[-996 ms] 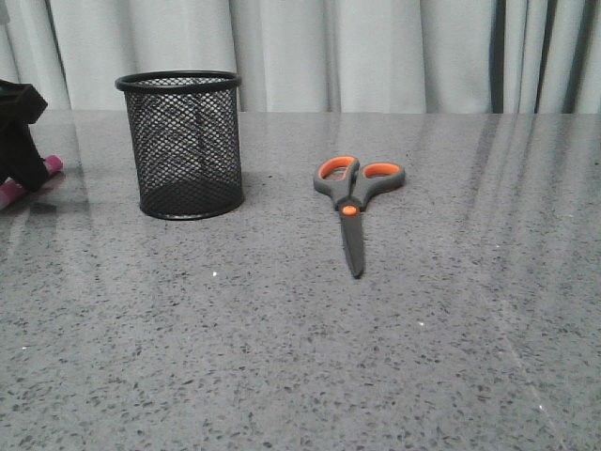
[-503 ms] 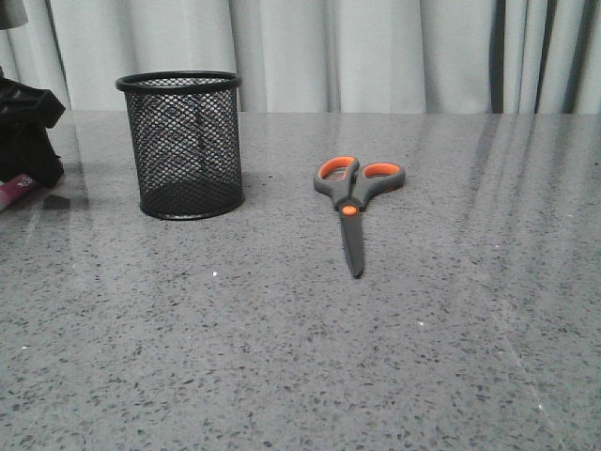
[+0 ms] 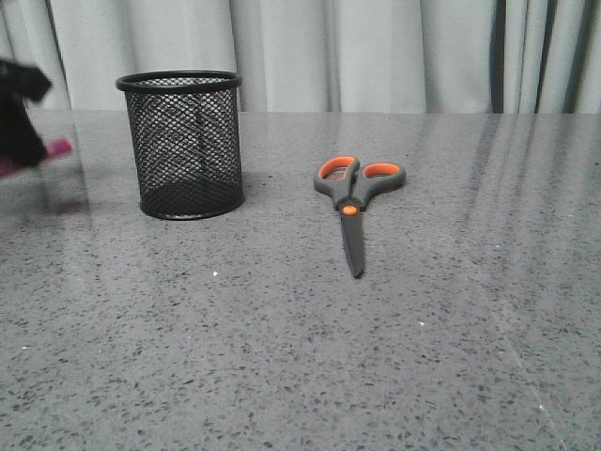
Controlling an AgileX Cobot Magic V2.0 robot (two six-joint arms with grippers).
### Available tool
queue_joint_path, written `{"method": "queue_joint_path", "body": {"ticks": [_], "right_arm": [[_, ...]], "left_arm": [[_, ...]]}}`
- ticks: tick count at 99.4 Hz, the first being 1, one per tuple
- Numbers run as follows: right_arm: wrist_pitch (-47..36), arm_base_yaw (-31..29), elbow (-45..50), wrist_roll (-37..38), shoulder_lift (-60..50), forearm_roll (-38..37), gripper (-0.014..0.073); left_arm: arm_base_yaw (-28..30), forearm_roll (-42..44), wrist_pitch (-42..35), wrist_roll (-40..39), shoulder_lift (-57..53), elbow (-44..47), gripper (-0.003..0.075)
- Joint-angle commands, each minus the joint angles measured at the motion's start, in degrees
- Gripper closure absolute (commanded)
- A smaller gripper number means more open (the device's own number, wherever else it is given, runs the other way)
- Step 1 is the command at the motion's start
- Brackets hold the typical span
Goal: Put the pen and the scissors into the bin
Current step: 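Lift the pink highlighter with the left gripper toward the mesh holder, then lower the highlighter upright into the mesh holder and open the left gripper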
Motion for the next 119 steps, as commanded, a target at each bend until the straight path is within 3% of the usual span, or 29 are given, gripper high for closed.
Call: {"method": "queue_joint_path", "body": {"ticks": [1,24,53,67,119], "right_arm": [[-2.85,-0.22,-2.17,-0.78,0.15,0.34,0.0180],[-3.31,-0.22,-2.17,-0.78,0.15,0.34,0.0180],[-2.85,-0.22,-2.17,-0.78,0.15,0.34,0.0180],[-2.61,-0.22,-2.17,-0.78,0.15,0.34,0.0181],[-2.40,-0.22,-2.17,-0.78,0.15,0.34,0.0180]], "left_arm": [[-1.72,-1.20,-5.03,-0.31,-8.23,-1.63,0.0742],[-10.66,-1.32,-16.75,-0.21,-17.17,-1.38,0.0742],[-23.45,-1.60,-32.12,-0.21,-13.39,-1.38,0.0742],[-25.43,-1.60,-37.20,-0.21,-9.12,-1.38,0.0742],[-25.40,-3.66,-38.38,-0.21,-2.16,-1.48,0.0741]]}}
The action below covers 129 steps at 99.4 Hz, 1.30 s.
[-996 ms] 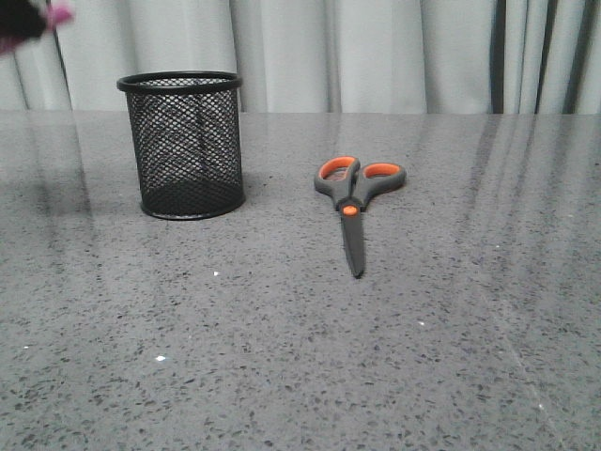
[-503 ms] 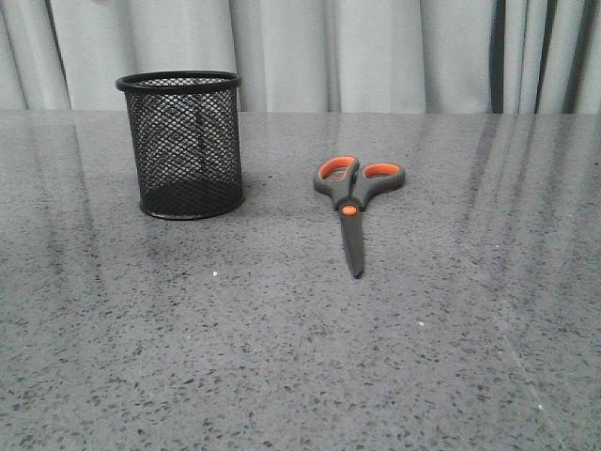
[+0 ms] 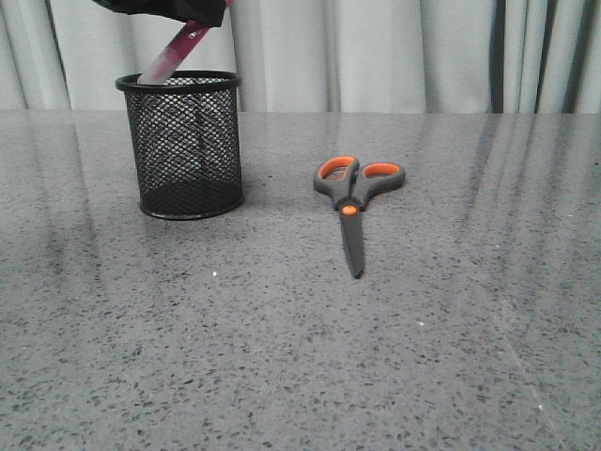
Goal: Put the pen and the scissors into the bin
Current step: 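Lower the highlighter upright into the mesh holder and open the left gripper, then raise the left gripper away from the holder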
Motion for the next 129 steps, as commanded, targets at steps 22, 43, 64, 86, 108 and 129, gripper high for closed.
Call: {"method": "queue_joint_path", "body": {"ticks": [22,43,64,86,108,129], "right_arm": [[-3.04,-0.22,-2.17,-0.78,0.15,0.46,0.0180],[-3.04,-0.22,-2.17,-0.78,0.15,0.46,0.0180],[-3.15,-0.22,-2.17,-0.78,0.15,0.46,0.0180],[-3.85,-0.22,-2.17,-0.78,0.15,0.46,0.0180],[-3.71,-0.22,-2.17,-0.78,0.15,0.79,0.0180],[-4.23,-0.22,-2.17,-0.78,0.15,0.79,0.0180]], "left_arm": [[-0.52,-1.02,-2.08,-0.21,-0.58,-1.69,0.0740],[-0.52,-1.02,-0.78,-0.21,-0.47,-1.69,0.0526],[-0.52,-1.11,-1.12,-0.21,-1.65,-1.95,0.0306],[1.65,-1.00,-0.79,-0.21,-8.91,-2.69,0.0339],[11.06,0.86,6.20,-0.21,-17.46,-2.69,0.0394],[22.33,0.86,17.17,-0.21,-24.26,-2.14,0.0666]]}}
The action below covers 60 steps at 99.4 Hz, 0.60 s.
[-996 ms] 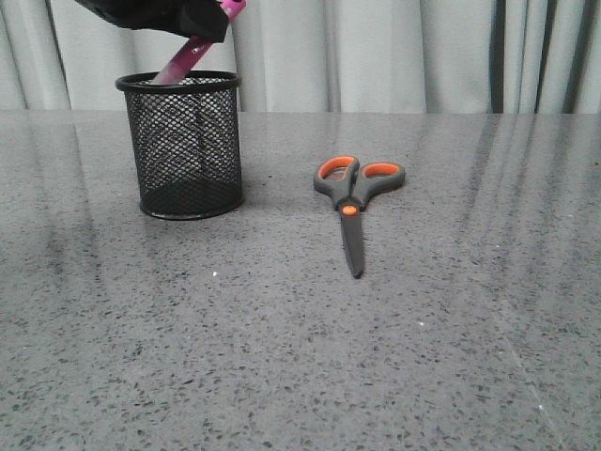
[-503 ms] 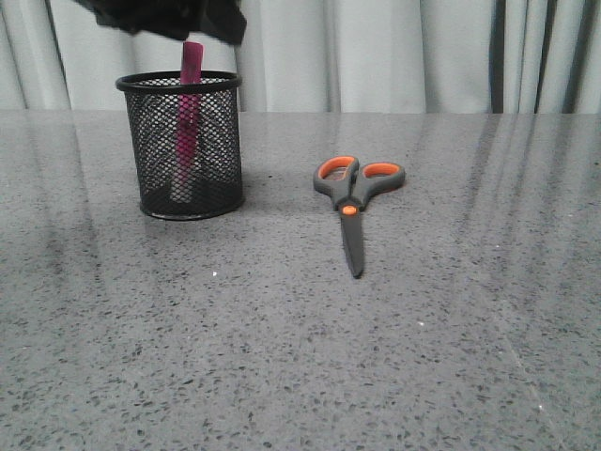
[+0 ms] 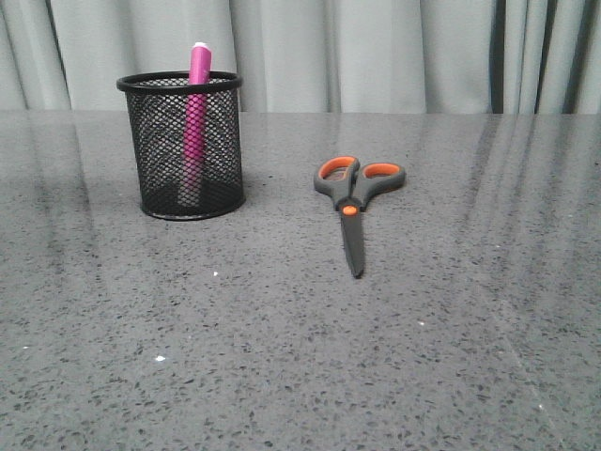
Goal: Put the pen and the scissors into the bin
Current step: 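Raise the left gripper away from the holder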
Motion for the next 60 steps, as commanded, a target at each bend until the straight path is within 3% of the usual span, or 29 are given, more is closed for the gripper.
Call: {"method": "queue_joint_path", "body": {"ticks": [1,4,19,39,60], "right_arm": [[-3.78,-0.22,-2.17,-0.78,0.15,0.79,0.0180],[-3.41,-0.22,-2.17,-0.78,0.15,0.79,0.0180],[-2.02,-0.22,-2.17,-0.78,0.15,1.04,0.0180],[-0.04,-0.22,-3.42,-0.86,1.10,0.45,0.0181],[4.90,-0.22,-9.17,-2.72,6.14,-1.64,0.0181]], "left_arm": [[3.71,-0.20,1.61,-0.21,-4.12,-1.41,0.0693],[5.18,0.01,2.44,-0.21,-4.98,-0.75,0.0745],[8.58,0.73,-0.24,-0.21,-11.51,5.10,0.0742],[8.57,0.82,-6.91,-0.21,-20.76,15.70,0.0742],[8.57,0.82,-9.35,-0.21,-25.50,20.95,0.0742]]}}
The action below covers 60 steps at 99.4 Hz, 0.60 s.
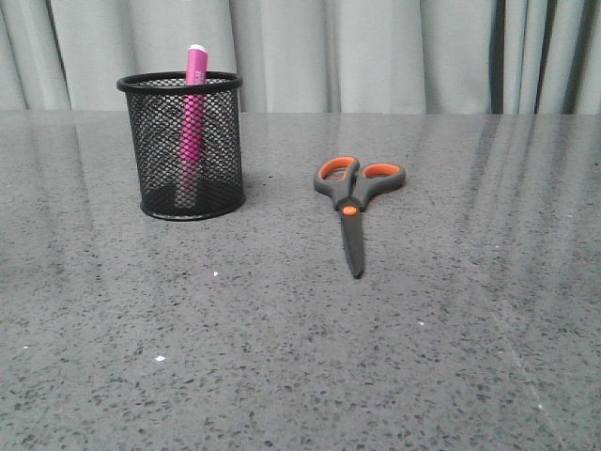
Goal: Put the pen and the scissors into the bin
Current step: 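Raise the left gripper away from the holder, then lower the right gripper onto the scissors handles and close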
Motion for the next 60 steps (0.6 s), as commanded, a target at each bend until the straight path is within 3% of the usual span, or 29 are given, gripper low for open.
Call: {"method": "queue_joint_path", "body": {"ticks": [1,15,30,60], "right_arm": [[-1.42,-0.22,-3.94,-2.12,1.75,-0.17,0.0181],[0.12,-0.22,-7.46,-2.16,2.68,-0.54,0.0181],[7.04,1.01,-13.79,-2.26,6.13,-6.23,0.0181],[8.91,13.93,-23.27,4.25,13.44,-13.14,0.0181]], "left_arm": [[0.02,-0.56,-5.31,-0.21,-0.94,-0.36,0.0742],[0.02,-0.56,-4.06,-0.21,-0.94,-0.12,0.0742],[0.02,-0.56,-4.17,-0.21,-0.94,-0.12,0.0741],[0.02,-0.56,-4.06,-0.21,-0.94,-0.12,0.0742]]}}
